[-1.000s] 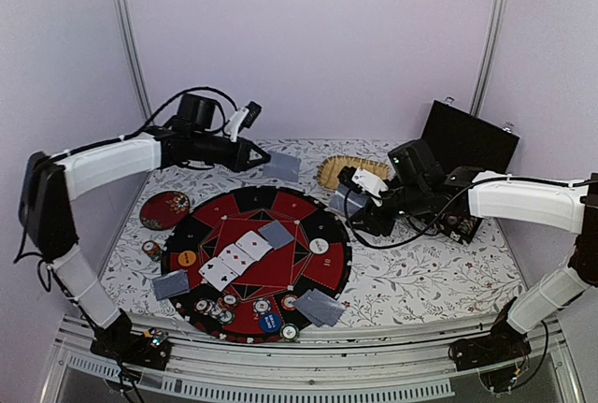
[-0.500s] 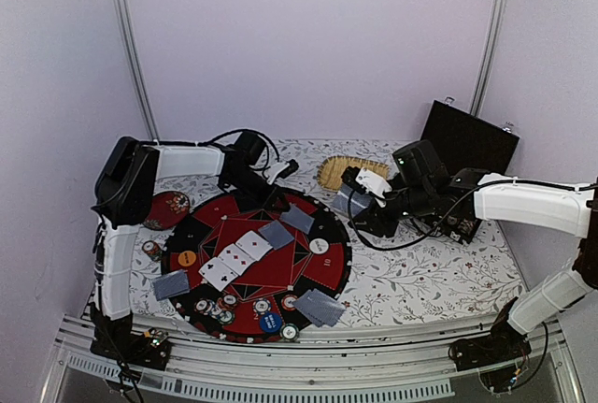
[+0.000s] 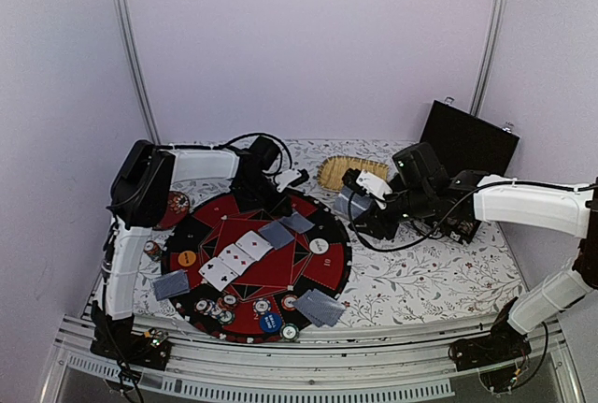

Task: Distribute texas hold em gaming equipment
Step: Place the poker card in the community card area.

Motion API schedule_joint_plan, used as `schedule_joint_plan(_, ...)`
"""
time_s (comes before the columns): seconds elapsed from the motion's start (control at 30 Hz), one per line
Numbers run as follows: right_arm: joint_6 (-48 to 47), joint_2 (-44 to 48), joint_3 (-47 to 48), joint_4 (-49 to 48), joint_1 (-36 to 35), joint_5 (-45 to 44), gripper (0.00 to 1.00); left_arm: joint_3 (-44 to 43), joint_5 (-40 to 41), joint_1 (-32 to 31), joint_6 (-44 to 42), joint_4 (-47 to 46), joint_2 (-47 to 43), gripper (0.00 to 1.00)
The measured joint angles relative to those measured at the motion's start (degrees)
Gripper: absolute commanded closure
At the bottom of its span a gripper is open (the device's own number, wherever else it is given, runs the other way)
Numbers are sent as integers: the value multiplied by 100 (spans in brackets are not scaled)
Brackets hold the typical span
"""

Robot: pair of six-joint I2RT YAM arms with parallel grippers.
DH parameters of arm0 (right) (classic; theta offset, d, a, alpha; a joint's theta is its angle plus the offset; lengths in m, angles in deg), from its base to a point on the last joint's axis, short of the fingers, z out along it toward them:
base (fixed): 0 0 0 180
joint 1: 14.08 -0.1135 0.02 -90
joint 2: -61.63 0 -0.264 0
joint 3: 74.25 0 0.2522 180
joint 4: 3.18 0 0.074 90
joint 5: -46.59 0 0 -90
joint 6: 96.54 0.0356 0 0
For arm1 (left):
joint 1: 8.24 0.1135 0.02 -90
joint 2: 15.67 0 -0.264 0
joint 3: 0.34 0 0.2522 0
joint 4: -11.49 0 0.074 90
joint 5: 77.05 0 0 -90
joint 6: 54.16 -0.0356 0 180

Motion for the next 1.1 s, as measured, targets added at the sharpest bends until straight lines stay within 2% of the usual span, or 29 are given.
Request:
schedule_joint_plan(0.33, 754, -195, -245, -79, 9, -306, 56, -4, 227, -92, -380, -85, 7, 100)
schedule_joint_plan(0.73, 2074, -629, -835, -109, 254, -673, 56, 210, 243, -131, -966, -439, -72, 100)
schedule_joint_plan(1.1, 2684, -1187, -861, -105, 378, -798, 55, 271, 498, -162, -881, -426, -201, 67)
